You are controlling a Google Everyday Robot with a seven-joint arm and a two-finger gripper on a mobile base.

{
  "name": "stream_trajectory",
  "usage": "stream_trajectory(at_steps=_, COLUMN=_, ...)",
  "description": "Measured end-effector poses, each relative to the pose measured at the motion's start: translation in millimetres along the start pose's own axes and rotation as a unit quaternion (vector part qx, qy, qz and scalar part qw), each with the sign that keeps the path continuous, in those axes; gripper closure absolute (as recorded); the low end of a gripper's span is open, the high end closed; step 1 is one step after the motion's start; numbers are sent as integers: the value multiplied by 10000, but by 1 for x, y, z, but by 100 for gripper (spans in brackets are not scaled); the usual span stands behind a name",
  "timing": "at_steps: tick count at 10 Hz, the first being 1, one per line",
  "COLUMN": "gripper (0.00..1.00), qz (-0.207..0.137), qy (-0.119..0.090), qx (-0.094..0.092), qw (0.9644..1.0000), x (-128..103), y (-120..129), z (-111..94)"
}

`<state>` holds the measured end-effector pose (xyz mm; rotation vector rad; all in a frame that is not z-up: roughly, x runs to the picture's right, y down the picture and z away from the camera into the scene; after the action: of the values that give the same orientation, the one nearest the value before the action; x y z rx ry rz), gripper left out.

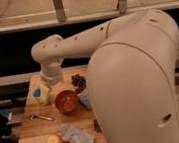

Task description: Place fork in red bowl

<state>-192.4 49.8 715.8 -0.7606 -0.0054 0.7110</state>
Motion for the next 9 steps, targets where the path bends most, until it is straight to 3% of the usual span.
stream_trajectory(at_steps=3, gripper=20, qz=-425, qy=62, qx=-261, qw=9987, x=-7, y=25, z=32)
stream_trajectory(at_steps=9, gripper=20, qz=-945, qy=163, qx=-545, qw=9939, x=-16, y=57, z=66)
